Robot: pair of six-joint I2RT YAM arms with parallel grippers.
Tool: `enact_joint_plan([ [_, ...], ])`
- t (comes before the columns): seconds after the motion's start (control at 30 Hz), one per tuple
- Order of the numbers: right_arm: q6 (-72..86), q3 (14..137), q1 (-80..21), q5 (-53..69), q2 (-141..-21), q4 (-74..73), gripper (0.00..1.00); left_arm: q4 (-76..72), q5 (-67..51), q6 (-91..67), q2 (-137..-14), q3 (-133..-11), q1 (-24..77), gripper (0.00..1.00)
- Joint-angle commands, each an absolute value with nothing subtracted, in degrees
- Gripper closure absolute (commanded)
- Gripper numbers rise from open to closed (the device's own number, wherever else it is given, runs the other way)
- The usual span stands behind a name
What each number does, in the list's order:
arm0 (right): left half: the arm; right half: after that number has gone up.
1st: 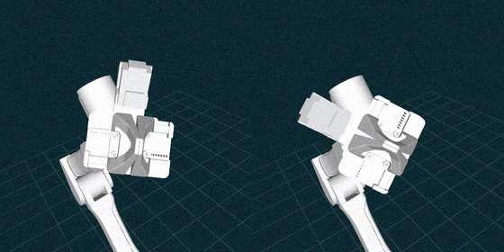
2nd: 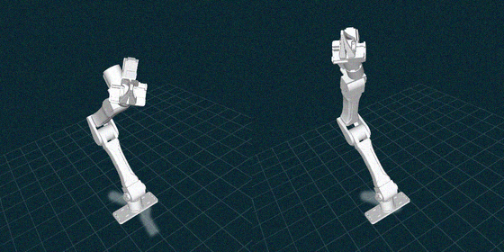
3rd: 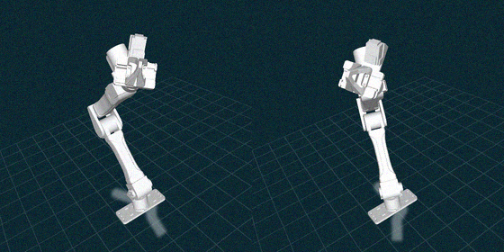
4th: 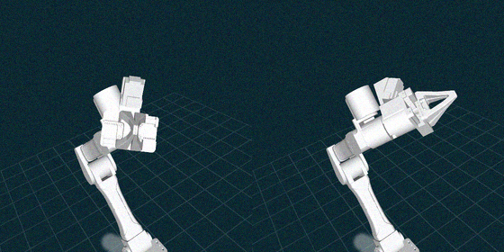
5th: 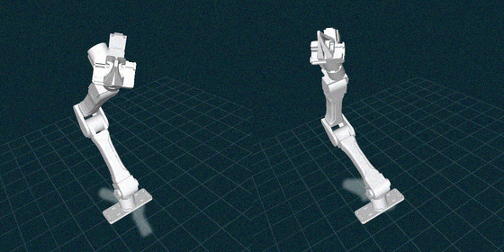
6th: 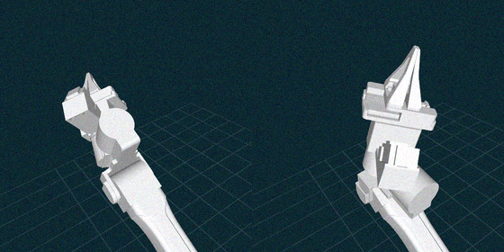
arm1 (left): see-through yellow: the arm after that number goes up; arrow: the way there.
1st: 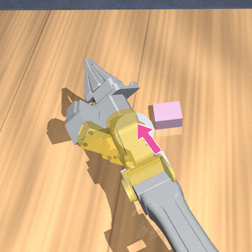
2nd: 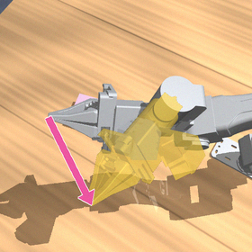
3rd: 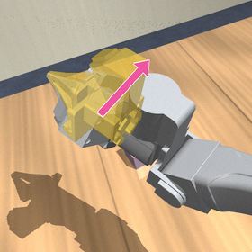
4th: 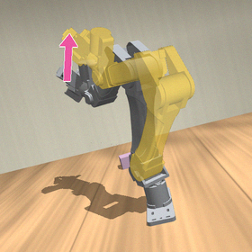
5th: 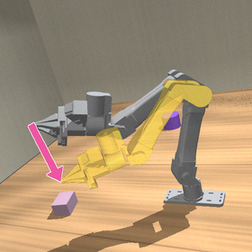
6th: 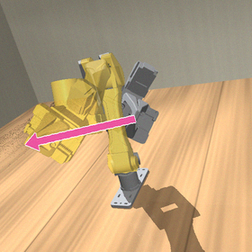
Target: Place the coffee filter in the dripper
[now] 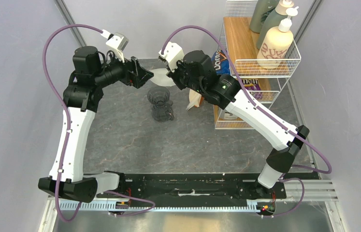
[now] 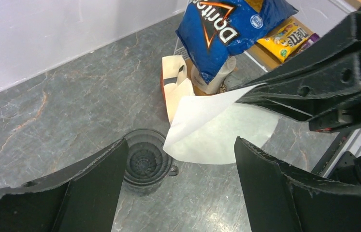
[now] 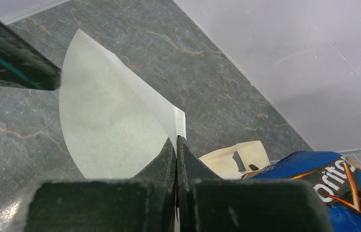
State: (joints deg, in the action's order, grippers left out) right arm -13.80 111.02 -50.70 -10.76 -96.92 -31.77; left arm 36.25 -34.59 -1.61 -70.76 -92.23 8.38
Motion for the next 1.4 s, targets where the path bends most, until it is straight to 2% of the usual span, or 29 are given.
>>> enact_joint_plan([
  [0.0,-15.4,110.9,-51.5,-9.7,-94.7,-29.0,1.0,37.9,-33.3,2.8,-71.9,-95.3,8.9,0.13],
  [0.2,-15.3,112.6,-52.2,-10.1,-95.7,-28.9,1.0,38.5,-31.7,3.5,-71.9,-93.8,11.0,0.16],
  [0.4,-15.3,113.2,-53.1,-10.8,-95.8,-28.7,1.0,38.4,-27.8,0.9,-73.2,-93.8,11.2,0.3],
  [0.5,-15.6,113.4,-53.7,-11.7,-96.0,-28.4,1.0,37.9,-25.5,-1.8,-73.8,-93.8,11.3,0.33],
  [0.6,-15.7,113.7,-54.2,-12.5,-96.3,-28.4,1.0,37.9,-26.0,-2.4,-73.8,-93.5,12.0,0.34],
  [0.7,-15.7,114.1,-54.5,-13.2,-96.6,-28.4,1.0,38.0,-25.5,-2.0,-73.3,-92.7,13.0,0.27],
  [0.77,-15.6,114.4,-54.7,-13.8,-96.9,-28.3,1.0,38.1,-25.1,-2.1,-73.1,-92.3,13.2,0.28],
  [0.9,-15.6,115.0,-55.2,-15.0,-97.4,-27.8,1.0,38.4,-25.1,-2.1,-73.0,-91.9,13.9,0.34],
  [1.13,-15.2,116.0,-56.0,-17.2,-98.2,-27.7,1.0,37.1,-24.2,-2.8,-72.1,-91.7,15.1,0.52],
  [1.37,-14.2,117.1,-56.4,-19.3,-99.2,-27.4,1.0,36.0,-23.2,-3.2,-70.6,-90.4,18.4,0.64],
])
